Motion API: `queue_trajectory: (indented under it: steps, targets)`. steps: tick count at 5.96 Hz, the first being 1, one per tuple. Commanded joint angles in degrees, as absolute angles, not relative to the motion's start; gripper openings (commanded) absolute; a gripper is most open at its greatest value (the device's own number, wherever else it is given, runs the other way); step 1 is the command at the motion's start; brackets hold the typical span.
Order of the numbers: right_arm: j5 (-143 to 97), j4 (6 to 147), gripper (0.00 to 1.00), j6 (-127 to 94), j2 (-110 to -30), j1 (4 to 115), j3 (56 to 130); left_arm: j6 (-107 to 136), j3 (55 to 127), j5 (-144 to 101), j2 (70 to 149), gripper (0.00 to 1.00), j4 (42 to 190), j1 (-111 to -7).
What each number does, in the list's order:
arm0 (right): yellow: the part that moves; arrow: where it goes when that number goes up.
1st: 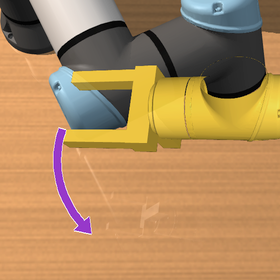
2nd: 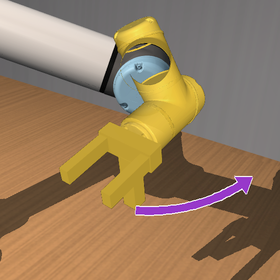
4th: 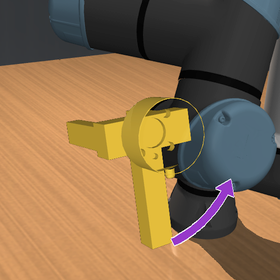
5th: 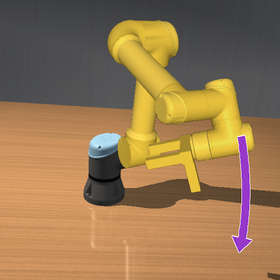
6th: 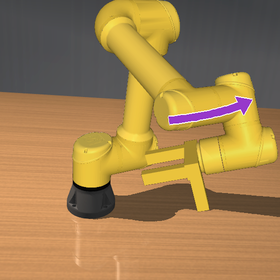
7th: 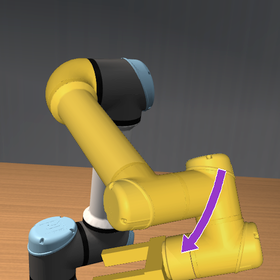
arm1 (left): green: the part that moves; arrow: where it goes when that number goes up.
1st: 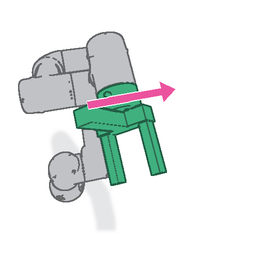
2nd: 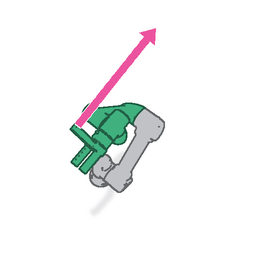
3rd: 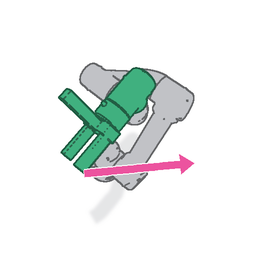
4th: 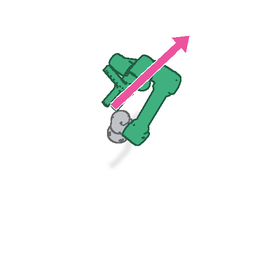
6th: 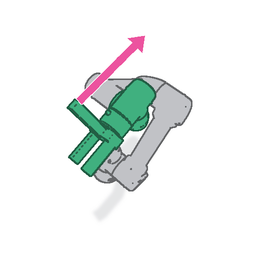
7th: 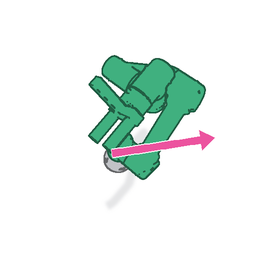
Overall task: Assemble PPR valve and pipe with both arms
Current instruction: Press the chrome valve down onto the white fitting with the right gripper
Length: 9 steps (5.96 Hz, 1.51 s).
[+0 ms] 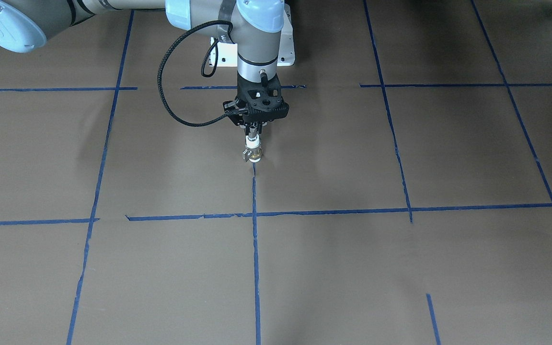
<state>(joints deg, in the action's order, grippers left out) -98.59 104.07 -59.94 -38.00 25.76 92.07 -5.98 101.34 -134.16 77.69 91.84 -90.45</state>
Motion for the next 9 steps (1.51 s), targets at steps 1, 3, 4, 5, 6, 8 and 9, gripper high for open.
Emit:
queue_trajectory:
  steps: [1, 3, 4, 5, 6, 8, 9]
  targets:
    - [-98.6, 104.1, 0.3, -59.9, -38.0, 25.8, 91.8, -6.0, 101.3, -134.1, 77.7, 1.0, 91.8, -90.5]
    - [-98.6, 104.0, 0.6, -59.9, -38.0, 25.8, 91.8, -6.0, 101.3, -134.1, 77.7, 1.0, 91.8, -90.5]
    - [-98.7, 104.0, 0.61, -59.9, -38.1, 25.8, 91.8, -6.0, 101.3, -134.1, 77.7, 1.0, 91.8, -90.4]
    - [-98.7, 104.0, 0.61, -59.9, -38.1, 25.8, 91.8, -6.0, 101.3, -134.1, 77.7, 1.0, 91.8, -90.4]
    - [-98.7, 104.0, 0.79, -59.9, -38.0, 25.8, 91.8, -6.0, 101.3, -134.1, 77.7, 1.0, 91.8, -90.4]
    - [-101.5, 104.0, 1.0, -58.3, -37.2, 29.0, 93.0, -6.1, 101.3, -134.1, 77.8, 1.0, 91.8, -90.4]
    - [-107.0, 104.0, 1.0, -56.4, -37.2, 33.1, 93.2, -6.1, 101.3, -134.1, 77.8, 1.0, 91.8, -90.4]
